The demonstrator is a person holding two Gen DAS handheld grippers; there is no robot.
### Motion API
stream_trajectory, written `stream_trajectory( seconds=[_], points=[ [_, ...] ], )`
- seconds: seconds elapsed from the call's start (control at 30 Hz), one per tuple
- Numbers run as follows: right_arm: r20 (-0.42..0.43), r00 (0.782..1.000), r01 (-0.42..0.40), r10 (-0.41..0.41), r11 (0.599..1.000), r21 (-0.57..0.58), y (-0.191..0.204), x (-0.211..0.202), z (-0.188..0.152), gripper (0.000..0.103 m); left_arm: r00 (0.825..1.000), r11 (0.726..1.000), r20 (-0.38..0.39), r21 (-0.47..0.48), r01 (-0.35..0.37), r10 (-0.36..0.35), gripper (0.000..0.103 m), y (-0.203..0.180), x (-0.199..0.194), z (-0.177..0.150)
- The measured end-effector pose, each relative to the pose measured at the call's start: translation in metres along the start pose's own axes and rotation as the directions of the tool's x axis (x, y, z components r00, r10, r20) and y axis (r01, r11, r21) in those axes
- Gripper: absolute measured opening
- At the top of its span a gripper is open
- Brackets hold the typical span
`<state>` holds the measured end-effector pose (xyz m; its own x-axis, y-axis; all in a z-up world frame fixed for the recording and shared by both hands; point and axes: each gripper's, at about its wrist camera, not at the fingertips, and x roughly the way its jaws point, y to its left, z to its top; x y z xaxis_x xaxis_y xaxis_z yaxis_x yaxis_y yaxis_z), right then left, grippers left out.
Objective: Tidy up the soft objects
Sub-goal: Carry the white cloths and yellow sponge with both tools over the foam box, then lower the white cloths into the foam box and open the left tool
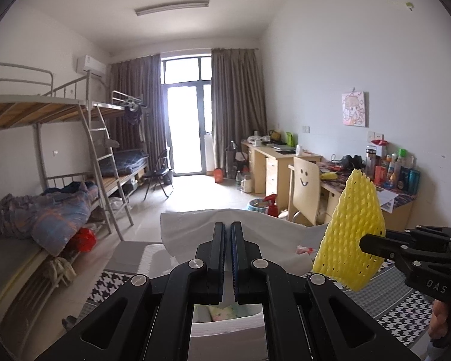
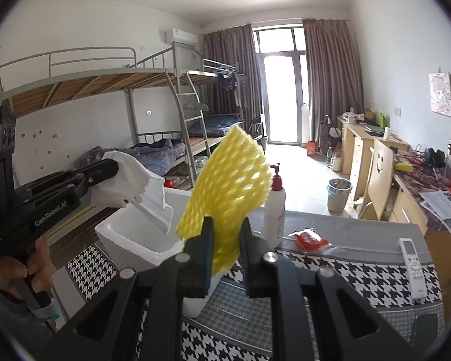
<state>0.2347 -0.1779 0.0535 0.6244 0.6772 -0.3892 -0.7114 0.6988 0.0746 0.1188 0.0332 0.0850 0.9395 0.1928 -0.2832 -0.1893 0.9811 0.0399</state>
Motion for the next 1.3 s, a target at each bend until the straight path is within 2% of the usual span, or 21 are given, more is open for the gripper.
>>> stream_trajectory(
  seconds=[0.53, 1.1, 1.2, 1.27, 1.3],
  points=[
    [-0.028, 0.998, -0.063, 0.062, 0.998, -0.030, 0.017, 0.029, 0.004, 0.019, 0.997, 0.997, -0.039, -0.026, -0.070, 0.069, 0.004, 0.030, 0.013, -0.008],
    [-0.064, 0.996, -0.058, 0.056, 0.998, -0.026, 0.021, 0.050, 0.005, 0.019, 0.991, 0.997, -0.126, -0.044, -0.059, 0.053, 0.006, 0.041, 0.046, -0.021],
    [-0.068, 0.996, -0.055, 0.053, 0.998, -0.026, 0.022, 0.051, 0.004, 0.019, 0.988, 0.997, -0.146, -0.058, -0.055, 0.046, 0.018, 0.044, 0.049, -0.023],
    [-0.070, 0.996, -0.053, 0.052, 0.998, -0.021, 0.022, 0.053, 0.005, 0.019, 0.989, 0.996, -0.136, -0.064, -0.063, 0.054, 0.034, 0.045, 0.048, -0.023],
    [-0.069, 0.996, -0.052, 0.051, 0.998, -0.020, 0.022, 0.053, 0.005, 0.019, 0.990, 0.996, -0.134, -0.063, -0.063, 0.054, 0.050, 0.045, 0.047, -0.023]
  ],
)
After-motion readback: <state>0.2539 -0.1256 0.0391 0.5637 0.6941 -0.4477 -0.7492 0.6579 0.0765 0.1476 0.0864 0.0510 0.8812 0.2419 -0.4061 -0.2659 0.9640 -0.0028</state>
